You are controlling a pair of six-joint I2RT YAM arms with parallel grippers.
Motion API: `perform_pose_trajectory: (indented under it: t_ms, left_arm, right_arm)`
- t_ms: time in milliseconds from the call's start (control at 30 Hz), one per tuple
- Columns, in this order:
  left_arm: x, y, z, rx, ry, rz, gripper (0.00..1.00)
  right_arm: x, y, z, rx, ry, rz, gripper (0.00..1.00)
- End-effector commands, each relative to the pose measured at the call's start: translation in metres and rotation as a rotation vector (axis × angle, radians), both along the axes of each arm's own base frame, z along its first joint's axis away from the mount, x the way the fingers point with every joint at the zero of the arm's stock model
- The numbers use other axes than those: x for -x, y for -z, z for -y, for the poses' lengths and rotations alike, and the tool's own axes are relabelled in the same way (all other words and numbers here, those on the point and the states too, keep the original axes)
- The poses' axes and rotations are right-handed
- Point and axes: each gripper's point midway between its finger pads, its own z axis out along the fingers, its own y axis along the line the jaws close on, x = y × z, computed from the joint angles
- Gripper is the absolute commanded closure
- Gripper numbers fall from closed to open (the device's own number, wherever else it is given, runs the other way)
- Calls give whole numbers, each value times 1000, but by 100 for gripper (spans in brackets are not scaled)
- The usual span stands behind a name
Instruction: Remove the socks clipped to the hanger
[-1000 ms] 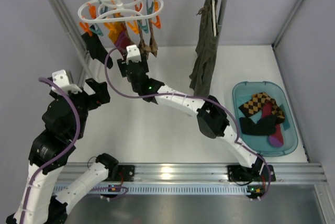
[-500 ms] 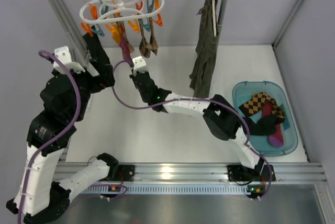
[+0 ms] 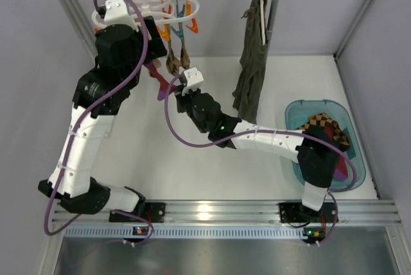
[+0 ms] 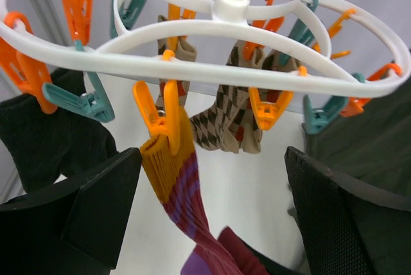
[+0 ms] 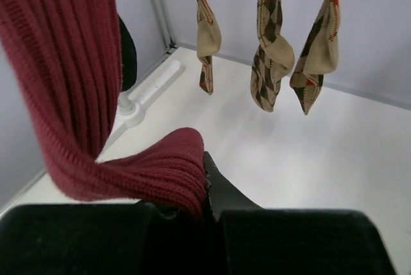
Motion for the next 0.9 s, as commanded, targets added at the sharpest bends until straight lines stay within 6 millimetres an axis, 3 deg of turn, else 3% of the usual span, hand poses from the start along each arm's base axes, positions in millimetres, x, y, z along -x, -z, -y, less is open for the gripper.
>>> perform_pose_trajectory:
  t_ms: [0, 333, 533, 700, 733, 833, 867]
  left_arm:
    - [5, -34, -25, -5, -111, 86, 4]
    - [-25, -7, -19, -46, -129, 17, 15]
    - [-40, 4, -28, -13, -130, -10, 24]
    - [-51, 13, -34, 4, -128, -29, 26]
    - [-53, 14, -33, 6, -121, -33, 35]
    - [-60, 15, -36, 14, -114, -27, 45]
    - [-63, 13, -36, 15, -113, -19, 56]
  right_arm:
    - [25, -29, 0, -73, -80, 14, 100]
    - [36, -25, 6, -35, -110, 0, 100]
    - [46, -29, 2, -57, -172, -12, 100]
    - [54, -34, -2, -70, -219, -14, 100]
    - [54, -33, -2, -68, -222, -17, 100]
    - [57, -32, -2, -69, -238, -21, 100]
    - [58, -31, -3, -68, -242, -23, 100]
